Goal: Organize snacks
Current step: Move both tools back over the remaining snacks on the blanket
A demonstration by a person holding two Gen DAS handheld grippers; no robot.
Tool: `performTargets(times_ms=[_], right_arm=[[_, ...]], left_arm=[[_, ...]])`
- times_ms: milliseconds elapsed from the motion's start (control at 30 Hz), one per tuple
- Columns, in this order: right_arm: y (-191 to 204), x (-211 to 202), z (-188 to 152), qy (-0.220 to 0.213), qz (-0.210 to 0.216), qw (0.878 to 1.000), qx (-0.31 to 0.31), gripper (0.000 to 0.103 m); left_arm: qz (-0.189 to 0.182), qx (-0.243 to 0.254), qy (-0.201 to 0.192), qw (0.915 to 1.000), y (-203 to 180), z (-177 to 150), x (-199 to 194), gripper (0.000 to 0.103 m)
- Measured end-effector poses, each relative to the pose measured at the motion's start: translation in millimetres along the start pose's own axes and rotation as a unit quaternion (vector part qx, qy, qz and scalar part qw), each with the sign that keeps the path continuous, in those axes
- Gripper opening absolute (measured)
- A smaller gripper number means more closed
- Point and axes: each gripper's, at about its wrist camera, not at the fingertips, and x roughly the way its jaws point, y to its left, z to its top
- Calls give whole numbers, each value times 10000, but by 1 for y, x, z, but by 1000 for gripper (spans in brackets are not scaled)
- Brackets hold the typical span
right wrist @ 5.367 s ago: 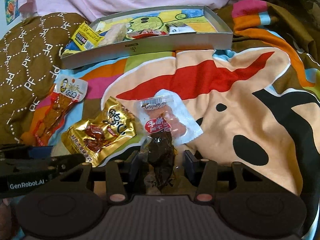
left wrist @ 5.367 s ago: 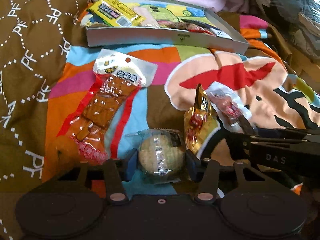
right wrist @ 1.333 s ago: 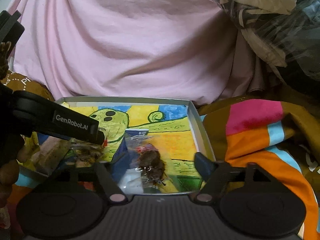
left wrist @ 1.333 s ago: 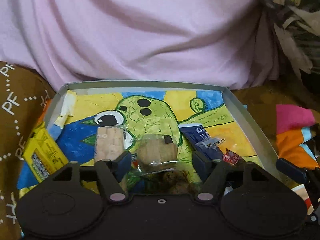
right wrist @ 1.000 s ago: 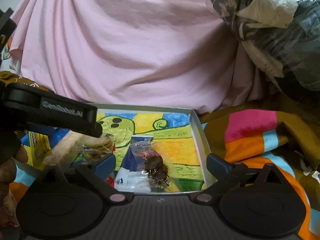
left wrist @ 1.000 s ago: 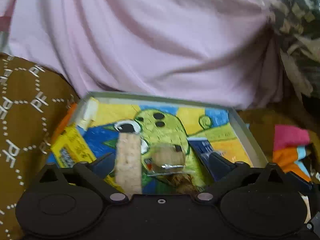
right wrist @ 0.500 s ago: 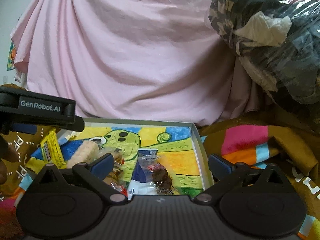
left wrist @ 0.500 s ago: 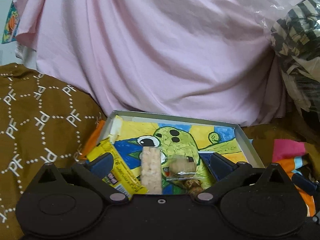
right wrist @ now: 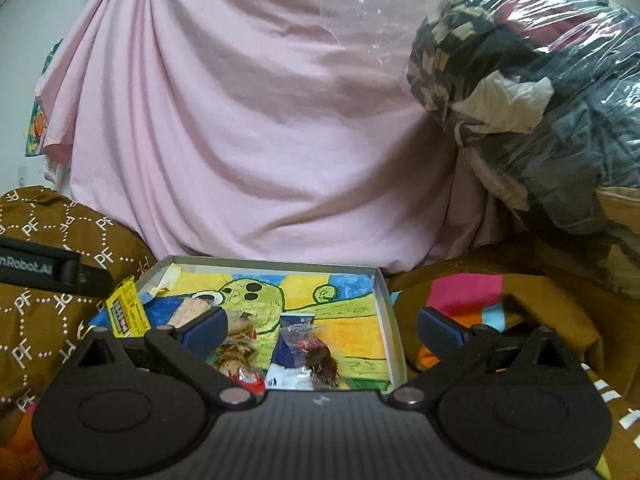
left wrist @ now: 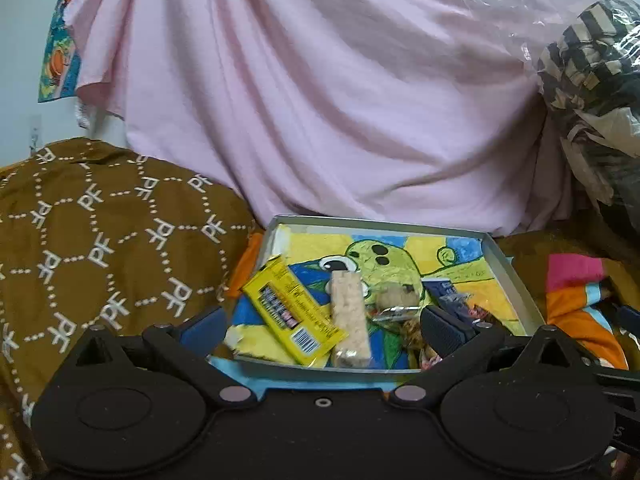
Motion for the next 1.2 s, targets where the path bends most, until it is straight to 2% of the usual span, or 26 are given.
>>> performTargets(times_ms=[433,667,867,1000,1200], right_arm=[[13,-55,-13,-6,275,9991,-308,103],[22,-73,-28,410,693,9966,-161,103],[39,-81,-43,781,905,9917,-479,103],[52,-85,-51,1043,1086,9853,-805,103],[70,-89,-62,1339,1360,9740,-1219,103]], left_arm=[[185,224,207,9994,23,-29,-46,102],[287,355,475,9978,39,-51,-57,102],[308,451,746,9957,56,-70,-58,102],[12,369,995,9943,69,-80,-55,102],[-195,501,1270,9904,75,-97,-49,102]])
